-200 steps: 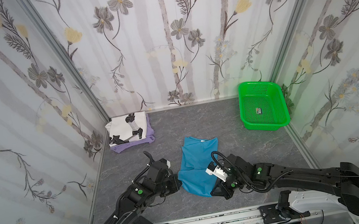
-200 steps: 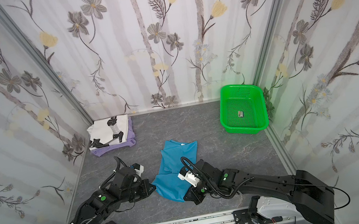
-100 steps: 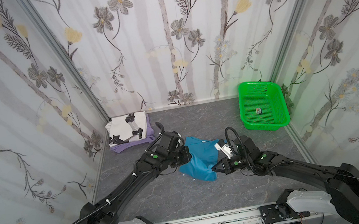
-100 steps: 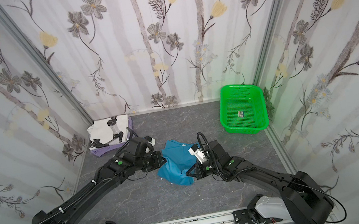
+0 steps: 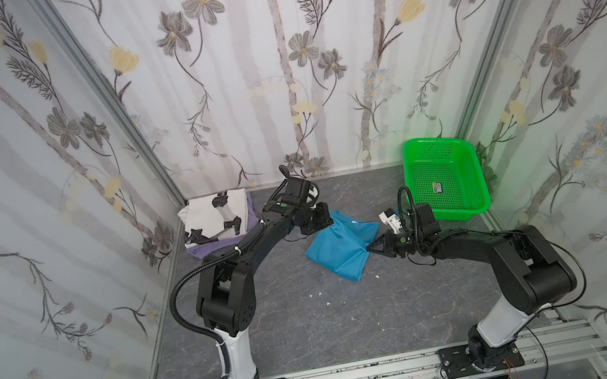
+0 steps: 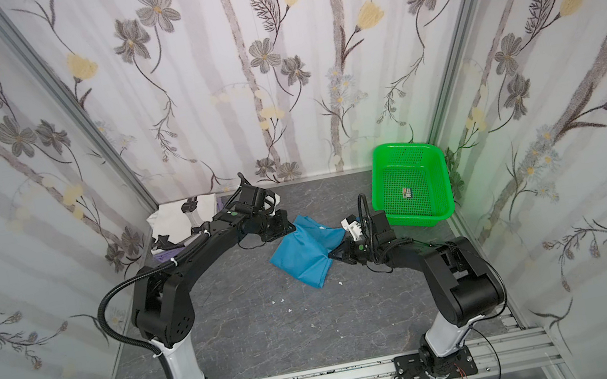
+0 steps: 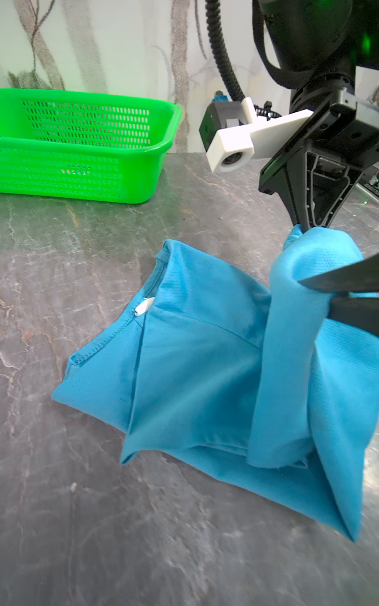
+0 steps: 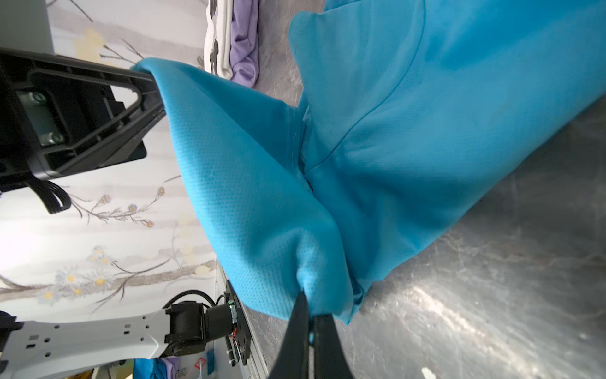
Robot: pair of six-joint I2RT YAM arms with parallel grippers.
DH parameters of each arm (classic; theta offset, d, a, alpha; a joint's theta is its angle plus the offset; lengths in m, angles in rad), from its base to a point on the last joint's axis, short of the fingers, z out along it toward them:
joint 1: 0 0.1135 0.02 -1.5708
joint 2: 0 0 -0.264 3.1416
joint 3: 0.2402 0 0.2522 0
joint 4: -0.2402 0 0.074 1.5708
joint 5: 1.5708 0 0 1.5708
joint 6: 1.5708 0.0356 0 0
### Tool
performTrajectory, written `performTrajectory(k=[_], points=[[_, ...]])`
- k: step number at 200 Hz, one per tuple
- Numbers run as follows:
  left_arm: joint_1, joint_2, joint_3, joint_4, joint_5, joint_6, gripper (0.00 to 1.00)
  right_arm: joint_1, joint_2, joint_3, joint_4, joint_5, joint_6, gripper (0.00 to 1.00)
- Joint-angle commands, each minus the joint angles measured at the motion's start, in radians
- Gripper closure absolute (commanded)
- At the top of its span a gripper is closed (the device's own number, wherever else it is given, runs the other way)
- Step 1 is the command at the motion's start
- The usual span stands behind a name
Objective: Fold and stack the t-shirts
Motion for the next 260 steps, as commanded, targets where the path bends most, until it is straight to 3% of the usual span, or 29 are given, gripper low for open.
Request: performTrajectory(k=[1,32,52,118,163,200,260], points=[[0.01,0.084,0.109,-0.032,0.056,0.018,1.0,-0.032,0.055,0.053,0.133,-0.053,0.056,1.0],[0.024,0.203,0.28,-0.09,0.08,0.025,1.0,-0.051,0.113,0.129,0.138,-0.041,0.062,1.0],[0.036,0.185,0.26,-0.099,0.076,0.034,1.0,-0.046,0.112,0.16,0.108,-0.041,0.04,1.0],[0.05,-0.145,-0.1,-0.024,0.119,0.033,1.0,0.032,-0.071,0.179,-0.173,0.032,-0.16,1.0],[0.042,-0.437,-0.454,0.008,0.124,0.002,1.0,0.151,-0.249,-0.038,-0.094,0.111,-0.07,1.0],[0.024,-0.683,-0.686,-0.002,0.053,-0.037,1.0,0.258,-0.377,-0.157,-0.089,0.16,-0.055,1.0],[0.024,-0.98,-0.86,-0.088,-0.01,-0.071,1.0,0.5,-0.616,-0.342,-0.046,0.232,0.03,1.0]])
